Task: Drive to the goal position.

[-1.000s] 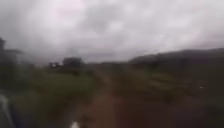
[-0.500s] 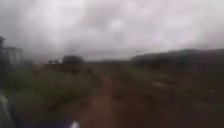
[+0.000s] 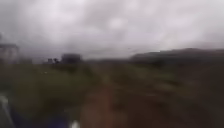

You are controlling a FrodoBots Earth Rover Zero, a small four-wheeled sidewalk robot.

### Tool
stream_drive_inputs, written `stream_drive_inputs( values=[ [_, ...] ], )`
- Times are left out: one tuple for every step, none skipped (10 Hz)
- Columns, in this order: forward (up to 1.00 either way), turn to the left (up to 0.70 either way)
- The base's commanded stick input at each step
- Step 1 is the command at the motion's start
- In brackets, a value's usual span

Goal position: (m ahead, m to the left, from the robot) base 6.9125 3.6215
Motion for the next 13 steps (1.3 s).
stream_drive_inputs(
  values=[
    [0.57, 0.0],
    [0.2, 0.0],
    [0.0, 0.0],
    [0.0, 0.0],
    [0.0, 0.0],
    [0.0, 0.0],
    [0.0, 0.0],
    [0.0, 0.0],
    [0.0, 0.0],
    [0.0, 0.0],
    [0.0, 0.0],
    [0.11, 0.0],
    [0.31, 0.0]
  ],
)
